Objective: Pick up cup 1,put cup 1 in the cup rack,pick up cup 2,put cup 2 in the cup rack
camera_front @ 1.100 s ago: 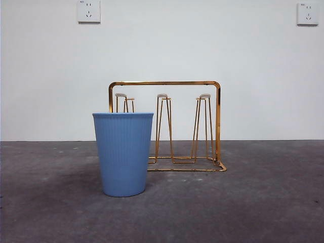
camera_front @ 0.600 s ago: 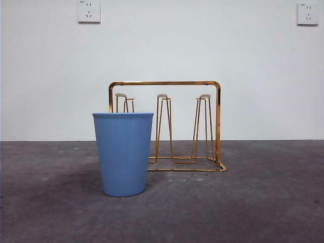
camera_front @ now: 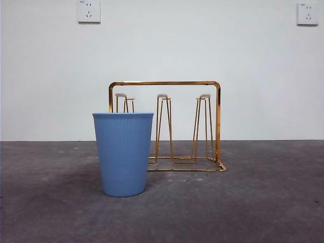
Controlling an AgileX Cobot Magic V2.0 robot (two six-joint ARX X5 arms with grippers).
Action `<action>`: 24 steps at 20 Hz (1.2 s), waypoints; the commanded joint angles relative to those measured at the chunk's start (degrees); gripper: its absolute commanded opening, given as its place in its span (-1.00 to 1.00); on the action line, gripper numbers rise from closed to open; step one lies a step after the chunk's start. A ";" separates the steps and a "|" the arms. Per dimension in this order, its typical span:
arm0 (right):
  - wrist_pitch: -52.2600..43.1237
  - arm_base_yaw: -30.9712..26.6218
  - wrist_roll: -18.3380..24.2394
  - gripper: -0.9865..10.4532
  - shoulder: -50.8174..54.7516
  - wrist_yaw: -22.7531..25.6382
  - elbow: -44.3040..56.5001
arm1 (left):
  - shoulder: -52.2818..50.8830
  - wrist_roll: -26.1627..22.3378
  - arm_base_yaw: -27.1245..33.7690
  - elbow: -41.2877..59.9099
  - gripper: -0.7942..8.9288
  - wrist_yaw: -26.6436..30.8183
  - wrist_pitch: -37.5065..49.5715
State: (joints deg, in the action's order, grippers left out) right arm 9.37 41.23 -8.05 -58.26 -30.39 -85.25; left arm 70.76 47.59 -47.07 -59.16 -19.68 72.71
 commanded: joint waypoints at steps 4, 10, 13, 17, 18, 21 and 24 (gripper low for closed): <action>19.50 -0.04 9.55 -0.38 7.91 11.45 0.24 | -0.42 -0.44 0.61 -0.31 -0.85 -2.43 -2.69; 39.12 -0.04 14.80 -0.39 17.88 34.56 0.24 | -0.98 -20.61 0.22 -2.78 -0.85 0.20 -39.65; 42.25 -0.04 14.97 -0.39 20.72 39.19 0.24 | 0.76 -32.92 -1.70 -6.80 -0.85 8.66 -56.37; 43.41 -0.04 15.19 -0.39 21.09 39.82 0.24 | 4.22 -36.98 -2.19 -9.75 -0.85 11.91 -61.46; 43.65 -0.04 15.19 -0.39 21.00 39.82 0.24 | 5.14 -37.09 -2.36 -10.16 -0.85 12.61 -62.10; 44.24 -0.04 15.23 -0.39 20.96 39.82 0.24 | 8.44 -37.40 -2.93 -10.73 -0.85 16.17 -62.86; 44.76 -0.04 15.39 -0.39 20.98 40.09 0.24 | 11.52 -37.38 -2.91 -10.82 -0.85 19.85 -62.79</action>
State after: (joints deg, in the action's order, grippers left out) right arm 54.28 41.23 6.96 -37.32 9.30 -85.25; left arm 81.38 11.33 -49.76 -69.93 -0.75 9.65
